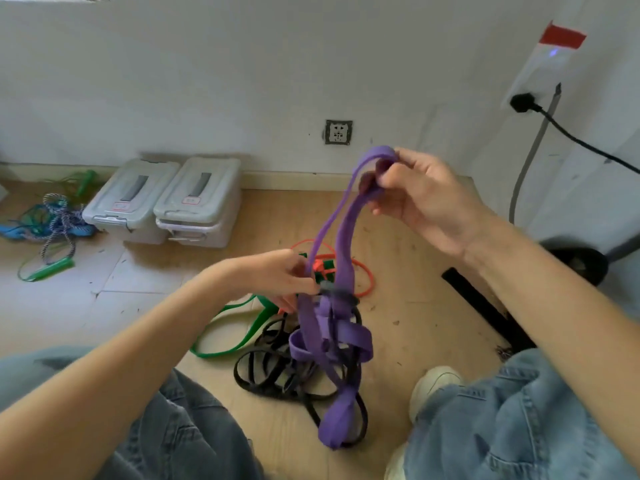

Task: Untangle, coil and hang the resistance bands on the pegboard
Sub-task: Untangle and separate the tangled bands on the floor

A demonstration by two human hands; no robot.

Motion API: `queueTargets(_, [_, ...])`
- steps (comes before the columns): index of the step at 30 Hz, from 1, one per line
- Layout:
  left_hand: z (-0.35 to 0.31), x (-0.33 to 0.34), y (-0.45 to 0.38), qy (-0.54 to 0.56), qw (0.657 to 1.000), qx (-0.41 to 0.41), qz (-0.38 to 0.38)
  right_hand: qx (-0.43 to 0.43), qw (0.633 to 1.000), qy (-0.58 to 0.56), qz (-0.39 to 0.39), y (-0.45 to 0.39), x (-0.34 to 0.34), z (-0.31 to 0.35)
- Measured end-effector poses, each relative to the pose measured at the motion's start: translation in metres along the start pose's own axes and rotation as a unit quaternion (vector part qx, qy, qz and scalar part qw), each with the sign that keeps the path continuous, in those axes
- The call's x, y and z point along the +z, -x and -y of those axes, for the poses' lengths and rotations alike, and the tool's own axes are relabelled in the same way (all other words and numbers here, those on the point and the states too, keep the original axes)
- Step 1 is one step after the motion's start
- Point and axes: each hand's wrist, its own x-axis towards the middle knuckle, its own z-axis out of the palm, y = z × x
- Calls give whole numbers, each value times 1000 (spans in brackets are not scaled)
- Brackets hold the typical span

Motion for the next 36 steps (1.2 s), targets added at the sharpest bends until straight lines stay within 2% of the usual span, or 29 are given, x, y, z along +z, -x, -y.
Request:
queueTargets(1, [-8,-6,5,82,996,22,-18,29,993,116,-4,1,-6,-3])
queueTargets(2, [-18,-17,12,185,978,64,-65,76,967,245,10,4,-12,-8])
queueTargets(4, [-34,-44,30,372,902,154,-156,213,886,405,79,11,-21,-22])
queueTargets(5, [-39,-52,36,430,868,188,-162,259,863,416,125,16,-22,-30])
queueTargets(6, [-42,-53,37,460,850,201,-157,272,863,389,176,21,-19,-36])
queueTargets(8, [-45,-43,28,480,848,173,-141,261,874,286,294,28,-7,-44])
queueTargets(10, [-47,-37,15,519,832,147,-132,242,878,225,347,31,4,-48])
queueTargets(12, [-40,-41,5,588,784,156,-121,213,920,188,269,29,12,-39])
queueTargets(13, [-33,-42,1,590,781,164,-121,193,945,170,200,25,14,-32])
queueTargets(14, [-24,-37,-5,558,804,172,-111,170,966,143,135,22,14,-22])
queueTargets(15, [-13,-24,-11,502,843,184,-68,141,980,107,89,17,13,-12])
queueTargets(17, [1,9,-22,355,915,172,79,82,995,38,39,13,10,5])
queueTargets(18, [3,21,-22,291,935,152,132,61,998,28,16,12,8,8])
queueTargets(20, [5,25,-21,259,938,136,184,47,997,38,-38,10,2,6])
queueTargets(22, [-1,8,-11,317,925,136,160,76,995,11,-63,11,-11,2])
queueTargets(24, [-8,-14,-1,391,907,135,82,140,990,-9,4,14,-24,3])
queueTargets(26, [-17,-28,6,463,867,181,40,209,960,129,131,24,-23,-7])
queueTargets(28, [-24,-32,6,504,827,245,50,225,900,291,235,33,-3,-26])
queueTargets(29, [-26,-31,3,519,814,259,45,194,898,320,231,32,7,-32])
queueTargets(30, [-25,-31,1,524,810,261,29,152,917,311,196,30,15,-33])
queueTargets(32, [-17,-28,-2,506,827,245,1,81,971,209,85,22,17,-18])
queueTargets(34, [0,-11,-12,386,900,204,11,13,996,81,34,16,15,6])
queueTargets(36, [7,21,-22,219,959,179,26,-54,998,-39,22,12,13,22])
